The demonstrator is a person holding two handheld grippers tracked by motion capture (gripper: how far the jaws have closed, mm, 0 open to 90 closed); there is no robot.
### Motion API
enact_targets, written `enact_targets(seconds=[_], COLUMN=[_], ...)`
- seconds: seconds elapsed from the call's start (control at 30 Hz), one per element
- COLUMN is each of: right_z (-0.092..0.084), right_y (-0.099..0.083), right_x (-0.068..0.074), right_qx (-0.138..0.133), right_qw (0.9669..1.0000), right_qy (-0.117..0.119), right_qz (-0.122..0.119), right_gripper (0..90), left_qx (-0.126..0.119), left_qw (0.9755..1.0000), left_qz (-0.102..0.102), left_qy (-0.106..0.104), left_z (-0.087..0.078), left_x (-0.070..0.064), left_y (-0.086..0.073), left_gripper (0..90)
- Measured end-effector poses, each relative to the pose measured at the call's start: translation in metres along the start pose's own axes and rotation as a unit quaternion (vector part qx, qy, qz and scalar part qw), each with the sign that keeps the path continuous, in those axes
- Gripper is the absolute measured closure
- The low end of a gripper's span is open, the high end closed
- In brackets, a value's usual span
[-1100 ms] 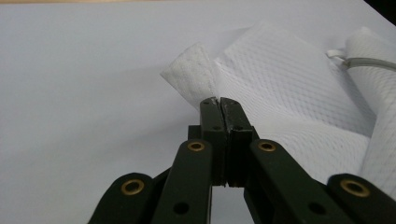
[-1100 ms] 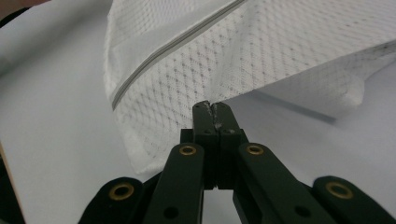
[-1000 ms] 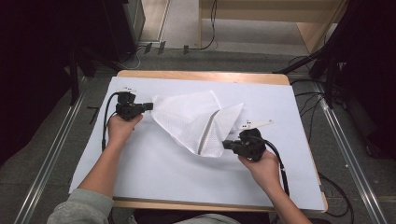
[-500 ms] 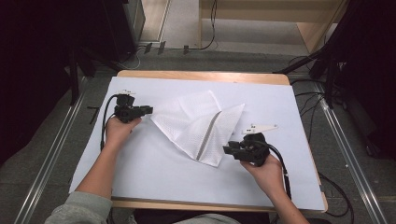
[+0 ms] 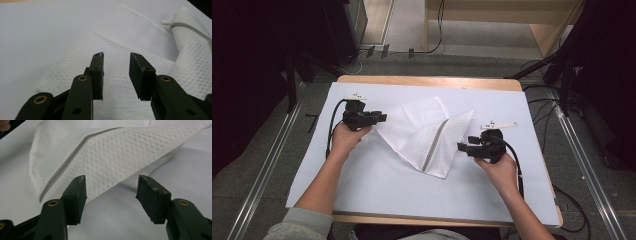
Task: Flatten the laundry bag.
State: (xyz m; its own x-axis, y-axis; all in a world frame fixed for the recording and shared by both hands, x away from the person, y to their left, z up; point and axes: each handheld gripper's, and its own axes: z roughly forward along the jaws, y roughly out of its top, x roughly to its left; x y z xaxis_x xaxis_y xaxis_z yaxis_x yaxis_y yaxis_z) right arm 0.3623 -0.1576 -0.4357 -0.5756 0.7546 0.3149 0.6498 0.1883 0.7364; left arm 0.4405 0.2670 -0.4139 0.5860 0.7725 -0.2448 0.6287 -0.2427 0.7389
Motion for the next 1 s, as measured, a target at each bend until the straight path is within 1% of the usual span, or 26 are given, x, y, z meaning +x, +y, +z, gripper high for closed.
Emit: enact_targets(seconds=[0.03, 0.07, 0.1, 0.13, 0.2, 0.23, 0.3, 0.33, 0.37, 0.4, 0.43, 0.47, 0.57, 0.6, 0.67, 0.7, 0.73, 0.77, 0.8, 0.83, 0.87, 0.9, 0.93, 0.97, 1.0], right_z=[0.004, 0.007, 0.007, 0.013, 0.016, 0.023, 0.027, 0.034, 0.034, 0.039, 0.039, 0.043, 0.047, 0.049, 0.048, 0.048, 0.046, 0.042, 0.042, 0.04, 0.04, 0.039, 0.039, 0.041, 0.043], right_y=[0.003, 0.005, 0.005, 0.009, 0.01, 0.013, 0.014, 0.016, 0.016, 0.018, 0.018, 0.022, 0.025, 0.026, 0.026, 0.026, 0.026, 0.025, 0.025, 0.024, 0.024, 0.024, 0.024, 0.023, 0.022], right_x=[-0.007, -0.009, -0.009, -0.013, -0.015, -0.019, -0.02, -0.021, -0.021, -0.021, -0.021, -0.017, -0.014, -0.013, -0.014, -0.014, -0.016, -0.021, -0.021, -0.025, -0.025, -0.029, -0.029, -0.031, -0.034], right_qx=[-0.006, -0.007, -0.007, 0.001, 0.001, 0.005, 0.005, 0.005, 0.005, 0.011, 0.011, 0.006, 0.007, 0.008, 0.019, 0.019, 0.023, 0.025, 0.025, 0.023, 0.023, 0.021, 0.021, 0.016, 0.012], right_qw=[0.9999, 0.9998, 0.9998, 0.9997, 0.9997, 0.9996, 0.9995, 0.9994, 0.9994, 0.9992, 0.9992, 0.9994, 0.9994, 0.9993, 0.9991, 0.9991, 0.999, 0.9987, 0.9987, 0.9985, 0.9985, 0.9984, 0.9984, 0.9983, 0.9982], right_qy=[-0.011, -0.017, -0.017, -0.023, -0.023, -0.019, -0.019, -0.008, -0.008, -0.008, -0.008, -0.004, 0.0, -0.002, -0.017, -0.017, -0.02, -0.022, -0.022, -0.024, -0.024, -0.026, -0.026, -0.024, -0.008], right_qz=[0.01, 0.01, 0.01, 0.012, 0.011, 0.022, 0.024, 0.033, 0.033, 0.036, 0.036, 0.033, 0.035, 0.036, 0.035, 0.035, 0.034, 0.039, 0.039, 0.042, 0.042, 0.045, 0.045, 0.051, 0.057], right_gripper=[39.7, 39.2, 39.2, 37.2, 36.6, 36.0, 35.5, 34.5, 34.5, 34.1, 34.1, 33.3, 31.5, 30.1, 29.6, 29.6, 29.6, 29.6, 29.6, 28.9, 28.9, 28.5, 28.5, 28.5, 28.2], left_qx=[0.004, 0.004, 0.005, 0.006, 0.006, 0.006, 0.007, 0.008, 0.008, 0.008, 0.008, 0.007, 0.009, 0.009, 0.01, 0.01, 0.01, 0.007, 0.007, 0.007, 0.007, 0.007, 0.007, 0.008, 0.008], left_qw=[1.0, 1.0, 0.9999, 0.9999, 0.9999, 0.9999, 0.9999, 0.9999, 0.9999, 0.9999, 0.9999, 0.9999, 0.9999, 0.9999, 0.9998, 0.9998, 0.9998, 0.9999, 0.9999, 0.9999, 0.9999, 0.9998, 0.9998, 0.9998, 0.9998], left_qz=[0.008, 0.008, 0.012, 0.012, 0.012, 0.012, 0.013, 0.013, 0.013, 0.012, 0.012, 0.01, 0.013, 0.013, 0.017, 0.017, 0.016, 0.013, 0.013, 0.013, 0.013, 0.015, 0.015, 0.015, 0.016], left_qy=[0.0, 0.0, -0.002, -0.002, -0.005, -0.004, -0.003, -0.003, -0.003, -0.002, -0.002, 0.0, 0.001, 0.0, 0.003, 0.003, 0.005, 0.005, 0.005, 0.006, 0.006, 0.008, 0.008, 0.006, 0.006], left_z=[0.005, 0.005, 0.007, 0.01, 0.012, 0.013, 0.014, 0.014, 0.014, 0.014, 0.014, 0.014, 0.013, 0.013, 0.011, 0.011, 0.01, 0.01, 0.01, 0.01, 0.01, 0.011, 0.011, 0.011, 0.011], left_x=[-0.005, -0.005, -0.006, -0.008, -0.009, -0.009, -0.009, -0.008, -0.008, -0.007, -0.007, -0.007, -0.006, -0.006, -0.006, -0.006, -0.006, -0.005, -0.005, -0.005, -0.005, -0.005, -0.005, -0.006, -0.006], left_y=[0.001, 0.001, 0.002, 0.002, 0.002, 0.002, 0.002, 0.002, 0.002, 0.002, 0.002, 0.001, 0.001, 0.001, 0.0, 0.0, 0.0, 0.0, 0.0, 0.0, 0.0, 0.0, 0.0, 0.001, 0.0], left_gripper=[65.7, 65.7, 65.7, 65.7, 65.7, 65.8, 65.8, 65.9, 65.8, 65.8, 65.9, 65.8, 65.8, 65.8, 65.8, 65.8, 65.8, 65.8, 65.8, 65.8, 65.8, 65.8, 65.8, 65.8, 65.8])
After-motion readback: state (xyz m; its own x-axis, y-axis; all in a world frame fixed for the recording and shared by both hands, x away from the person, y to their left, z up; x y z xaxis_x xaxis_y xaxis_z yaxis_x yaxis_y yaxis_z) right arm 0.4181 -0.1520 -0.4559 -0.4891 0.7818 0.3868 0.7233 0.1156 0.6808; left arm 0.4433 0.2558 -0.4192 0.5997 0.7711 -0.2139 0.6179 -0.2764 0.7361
